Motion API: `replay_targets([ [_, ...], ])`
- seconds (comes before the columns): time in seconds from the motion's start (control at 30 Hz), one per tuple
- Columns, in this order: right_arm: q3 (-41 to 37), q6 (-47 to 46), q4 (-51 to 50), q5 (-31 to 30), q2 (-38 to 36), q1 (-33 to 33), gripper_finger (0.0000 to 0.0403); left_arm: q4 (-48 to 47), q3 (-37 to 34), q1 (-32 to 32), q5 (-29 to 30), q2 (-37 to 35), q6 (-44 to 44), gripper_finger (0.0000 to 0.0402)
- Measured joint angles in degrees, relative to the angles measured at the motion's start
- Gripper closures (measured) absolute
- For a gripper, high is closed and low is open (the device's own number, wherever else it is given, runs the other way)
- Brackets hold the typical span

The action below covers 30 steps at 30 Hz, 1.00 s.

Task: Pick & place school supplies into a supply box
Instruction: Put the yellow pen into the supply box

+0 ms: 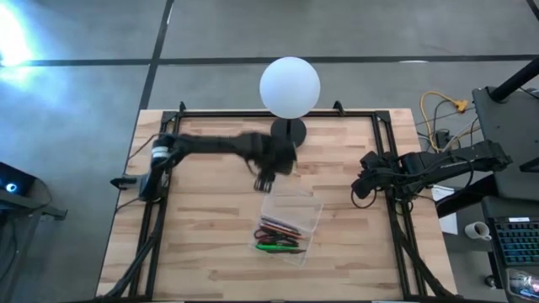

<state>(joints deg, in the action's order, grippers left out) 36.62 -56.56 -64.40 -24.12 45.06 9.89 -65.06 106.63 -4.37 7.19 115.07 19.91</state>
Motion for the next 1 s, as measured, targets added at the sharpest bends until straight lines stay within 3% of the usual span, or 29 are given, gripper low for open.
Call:
replay_targets([
  [0.07, 0.0, -0.2, 0.0, 0.0, 0.0, 0.0, 0.0335, 5.2, -1.5, -3.3, -4.6, 0.0, 5.9, 0.0253],
  [0.2, 0.0, -2.0, 0.0, 0.1, 0.0, 0.0, 0.0335, 18.6, -6.2, -7.2, -7.3, 0.0, 14.0, 0.0254],
  [0.37, -0.2, -3.5, 0.0, 0.1, 0.0, 0.0, 0.0335, 28.2, -12.7, -10.8, -11.1, 0.1, 15.4, 0.0254],
  [0.7, -0.9, -8.9, 0.1, 0.1, 0.0, 0.0, 0.0335, 42.1, -25.4, -11.4, -11.7, 0.1, 16.1, 0.0254],
  [1.0, -0.9, -12.1, 0.3, 0.1, 0.0, 0.0, 0.0335, 45.4, -27.6, -14.9, -11.6, 0.2, 13.3, 0.0254],
])
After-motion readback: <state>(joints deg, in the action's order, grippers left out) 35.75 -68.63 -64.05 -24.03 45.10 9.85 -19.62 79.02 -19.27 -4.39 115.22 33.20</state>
